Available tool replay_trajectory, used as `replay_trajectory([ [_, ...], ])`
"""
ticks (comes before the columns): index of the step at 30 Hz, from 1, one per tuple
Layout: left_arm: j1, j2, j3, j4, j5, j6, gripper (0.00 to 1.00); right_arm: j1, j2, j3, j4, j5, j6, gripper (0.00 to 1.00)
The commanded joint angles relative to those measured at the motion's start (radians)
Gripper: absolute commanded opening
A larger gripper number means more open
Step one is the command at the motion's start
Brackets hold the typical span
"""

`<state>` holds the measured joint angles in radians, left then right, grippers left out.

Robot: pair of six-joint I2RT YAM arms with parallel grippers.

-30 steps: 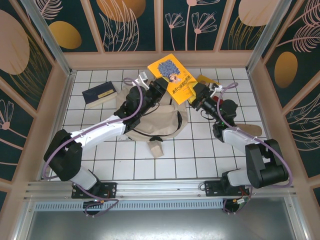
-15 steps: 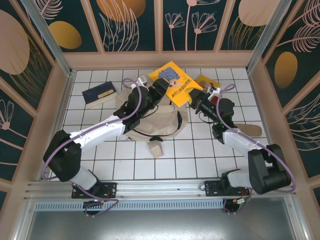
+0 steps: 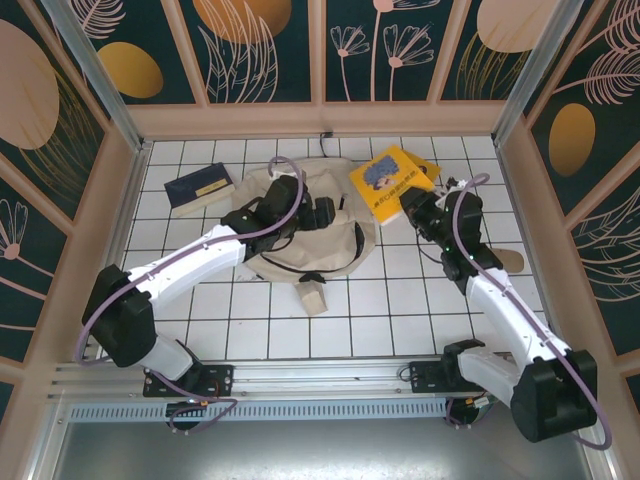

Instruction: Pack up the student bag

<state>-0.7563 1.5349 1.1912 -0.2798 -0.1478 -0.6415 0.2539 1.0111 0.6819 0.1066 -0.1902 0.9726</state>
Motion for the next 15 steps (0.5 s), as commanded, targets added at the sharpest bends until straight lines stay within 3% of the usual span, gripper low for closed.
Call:
replay_trajectory([
  [1,-0.022,0.034,0.051,-0.192,-0.007,0.225,0.88,-0.014,-0.053,0.022,-0.093,0.110,-0.072,0.01],
  [9,-0.127,0.173,0.191,-0.378,-0.022,0.381,0.88,-0.014,-0.078,-0.068,-0.070,0.104,0.030,0.00],
  [15,-0.135,0.233,0.243,-0.453,0.016,0.465,0.89,-0.023,-0.073,-0.064,-0.097,0.090,0.026,0.00],
])
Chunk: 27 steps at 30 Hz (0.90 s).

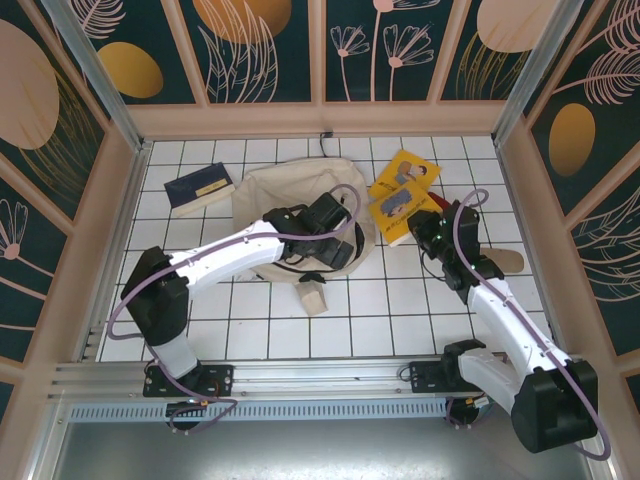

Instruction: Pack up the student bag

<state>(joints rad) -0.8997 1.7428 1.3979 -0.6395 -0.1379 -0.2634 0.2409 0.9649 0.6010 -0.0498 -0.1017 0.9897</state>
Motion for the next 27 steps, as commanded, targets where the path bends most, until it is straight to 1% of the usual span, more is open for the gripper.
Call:
replay_trajectory([
  [1,0.008,0.037,0.044,-0.100,-0.001,0.091,0.89,-0.013,-0.027,0.019,0.051,-0.001,0.005,0.00],
  [4,0.007,0.089,0.086,-0.142,-0.073,0.070,0.90,-0.023,-0.041,0.012,0.045,-0.004,0.004,0.00],
  [7,0.008,0.140,0.105,-0.175,-0.071,0.075,0.88,-0.030,-0.062,-0.008,0.060,-0.004,0.012,0.01],
  [11,0.007,0.170,0.113,-0.192,-0.089,0.091,0.87,-0.031,-0.066,-0.018,0.076,-0.013,0.021,0.01],
  [13,0.007,0.181,0.121,-0.196,-0.126,0.093,0.86,-0.032,-0.061,-0.012,0.071,-0.013,0.018,0.01],
  [15,0.008,0.196,0.128,-0.202,-0.188,0.077,0.82,-0.034,-0.046,0.011,0.051,-0.013,0.002,0.01],
  [17,0.010,0.201,0.121,-0.197,-0.223,0.065,0.76,-0.033,-0.031,0.035,0.029,-0.005,-0.027,0.01],
  [19,0.009,0.200,0.111,-0.180,-0.247,0.053,0.67,-0.033,-0.018,0.055,0.018,0.010,-0.046,0.01],
  [21,0.009,0.195,0.107,-0.166,-0.259,0.045,0.59,-0.034,-0.007,0.068,0.009,0.019,-0.055,0.01],
  [22,0.010,0.190,0.107,-0.157,-0.273,0.035,0.52,-0.035,-0.002,0.072,0.007,0.019,-0.058,0.01],
  [27,0.030,0.158,0.120,-0.120,-0.298,0.020,0.34,-0.034,0.000,0.068,0.008,0.007,-0.055,0.01],
])
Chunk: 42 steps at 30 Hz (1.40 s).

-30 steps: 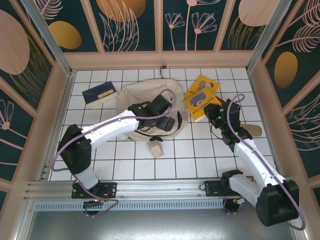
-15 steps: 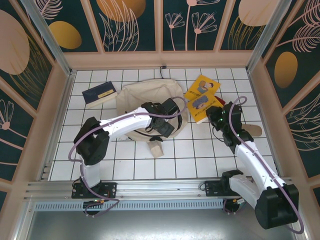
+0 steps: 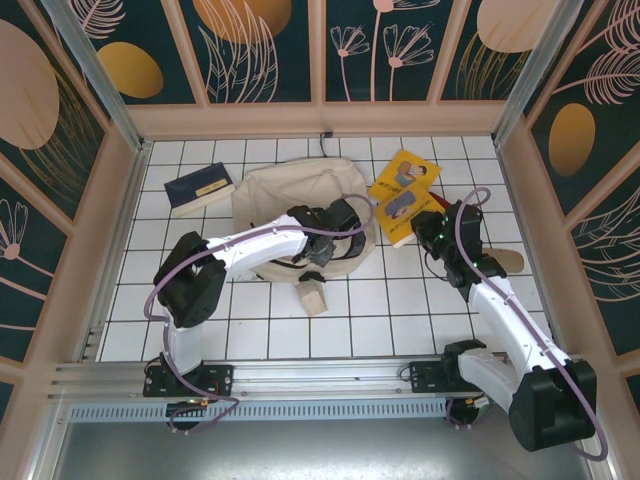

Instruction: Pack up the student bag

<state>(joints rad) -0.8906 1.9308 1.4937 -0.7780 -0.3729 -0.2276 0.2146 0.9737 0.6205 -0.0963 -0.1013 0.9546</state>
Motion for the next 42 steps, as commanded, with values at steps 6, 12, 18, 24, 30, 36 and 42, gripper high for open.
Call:
replay_trajectory([
  [6,0.070,-0.079,0.043,0.056,0.012,-0.016,0.17,-0.008,-0.051,0.050,0.018,0.017,-0.034,0.01],
  [12,0.103,-0.127,0.062,0.094,0.094,0.001,0.06,-0.005,-0.068,0.081,-0.004,-0.032,-0.062,0.01],
  [18,0.137,-0.166,0.168,0.159,0.051,-0.087,0.00,0.020,-0.104,0.077,0.045,-0.121,-0.107,0.00],
  [24,0.137,-0.135,0.299,0.186,-0.127,-0.152,0.00,0.093,-0.177,0.003,0.194,-0.177,-0.104,0.01],
  [30,0.137,-0.074,0.406,0.202,-0.115,-0.150,0.00,0.164,-0.198,-0.032,0.223,-0.163,-0.070,0.01],
  [36,0.137,-0.017,0.463,0.186,-0.097,-0.151,0.00,0.293,-0.221,-0.029,0.179,0.004,-0.086,0.01],
  [42,0.137,0.006,0.504,0.196,-0.061,-0.158,0.00,0.382,-0.114,-0.015,0.222,0.019,-0.043,0.00],
])
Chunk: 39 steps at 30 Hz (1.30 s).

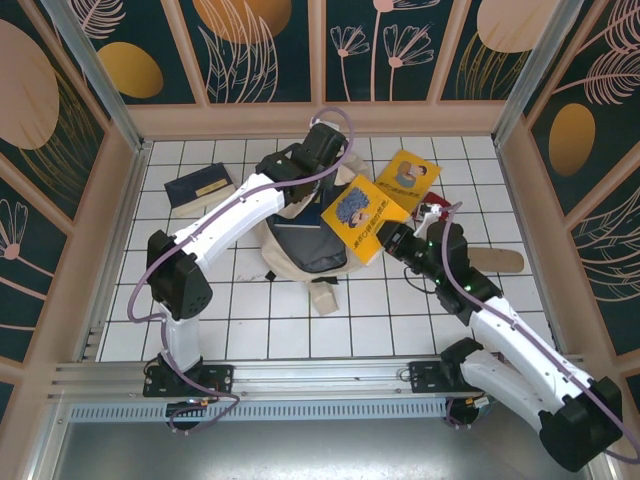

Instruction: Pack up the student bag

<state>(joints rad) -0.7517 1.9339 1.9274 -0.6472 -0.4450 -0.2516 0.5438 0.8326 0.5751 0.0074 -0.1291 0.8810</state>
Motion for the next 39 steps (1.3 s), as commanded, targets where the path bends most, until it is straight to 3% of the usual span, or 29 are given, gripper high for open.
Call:
replay_trajectory([
  [1,-0.001,0.006,0.077,0.063,0.012,-0.135,0.00,0.075,0.046,0.032,0.129,0.073,0.041,0.00],
  [8,-0.001,0.020,0.098,0.060,0.013,-0.132,0.00,0.176,0.250,0.084,0.272,0.173,0.149,0.00],
  [14,-0.001,0.011,0.092,0.057,0.026,-0.129,0.00,0.177,0.466,0.193,0.365,0.223,0.235,0.00],
  [23,-0.001,-0.013,0.083,0.038,0.029,-0.123,0.00,0.171,0.795,0.325,0.693,0.306,0.355,0.01],
  [31,-0.001,-0.024,0.095,0.011,0.010,-0.115,0.00,0.182,1.044,0.495,0.768,0.412,0.417,0.02],
  [39,-0.001,-0.037,0.095,0.013,0.007,-0.122,0.00,0.182,1.190,0.559,0.807,0.486,0.498,0.04],
])
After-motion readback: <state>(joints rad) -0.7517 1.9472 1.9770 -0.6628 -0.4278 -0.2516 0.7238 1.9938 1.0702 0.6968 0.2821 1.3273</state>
